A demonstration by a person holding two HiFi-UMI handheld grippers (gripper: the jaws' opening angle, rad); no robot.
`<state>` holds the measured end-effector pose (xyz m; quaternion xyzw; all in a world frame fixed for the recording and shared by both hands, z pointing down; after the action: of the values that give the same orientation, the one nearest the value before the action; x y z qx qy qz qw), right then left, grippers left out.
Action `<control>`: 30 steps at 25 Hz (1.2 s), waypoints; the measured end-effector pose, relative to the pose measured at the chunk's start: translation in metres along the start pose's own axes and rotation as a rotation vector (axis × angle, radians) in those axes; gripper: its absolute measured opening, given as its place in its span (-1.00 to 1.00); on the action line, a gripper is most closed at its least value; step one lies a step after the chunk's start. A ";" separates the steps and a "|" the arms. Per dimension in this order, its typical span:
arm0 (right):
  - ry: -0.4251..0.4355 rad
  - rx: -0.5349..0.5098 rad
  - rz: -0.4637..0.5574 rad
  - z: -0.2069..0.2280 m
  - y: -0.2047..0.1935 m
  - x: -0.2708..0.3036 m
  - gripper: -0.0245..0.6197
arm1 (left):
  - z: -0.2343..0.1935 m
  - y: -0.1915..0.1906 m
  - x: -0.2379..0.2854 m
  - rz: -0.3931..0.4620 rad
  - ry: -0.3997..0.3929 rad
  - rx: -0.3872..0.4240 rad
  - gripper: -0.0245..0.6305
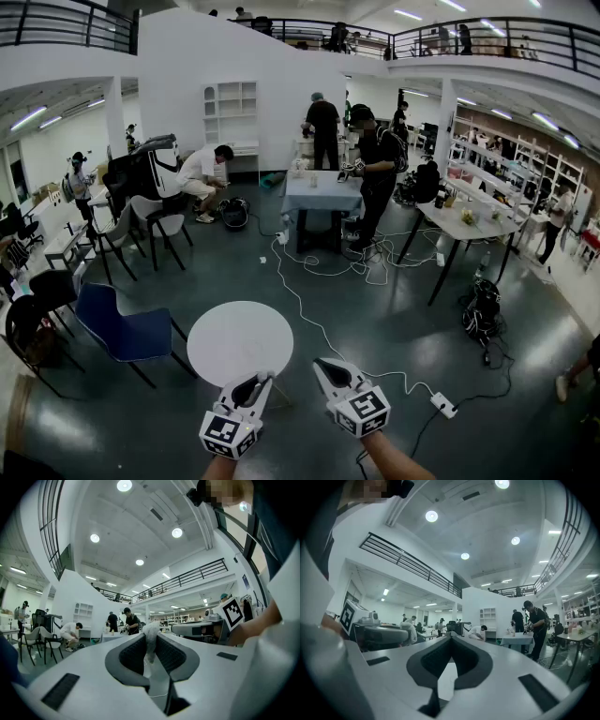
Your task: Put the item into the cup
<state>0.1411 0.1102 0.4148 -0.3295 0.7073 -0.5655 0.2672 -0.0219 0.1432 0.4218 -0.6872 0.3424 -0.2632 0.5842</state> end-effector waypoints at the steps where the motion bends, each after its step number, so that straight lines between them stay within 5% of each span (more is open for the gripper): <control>1: 0.000 0.000 -0.001 -0.001 0.000 0.000 -0.88 | -0.001 0.000 0.000 0.001 0.000 0.001 -0.70; 30: 0.013 0.047 0.022 0.022 -0.013 -0.023 -0.88 | 0.026 -0.008 0.016 -0.016 0.031 0.001 -0.70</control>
<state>0.1742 0.1120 0.4224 -0.3117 0.6990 -0.5813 0.2764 0.0090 0.1475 0.4240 -0.6853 0.3457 -0.2789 0.5771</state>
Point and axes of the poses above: the fingertips, and each gripper's own axes: x forward along the fingers, z to its right, y out of its top, the point moved 5 cm from there along -x, backward along the fingers, and after that the axes turned 11 degrees about -x, right-handed, at the moved point
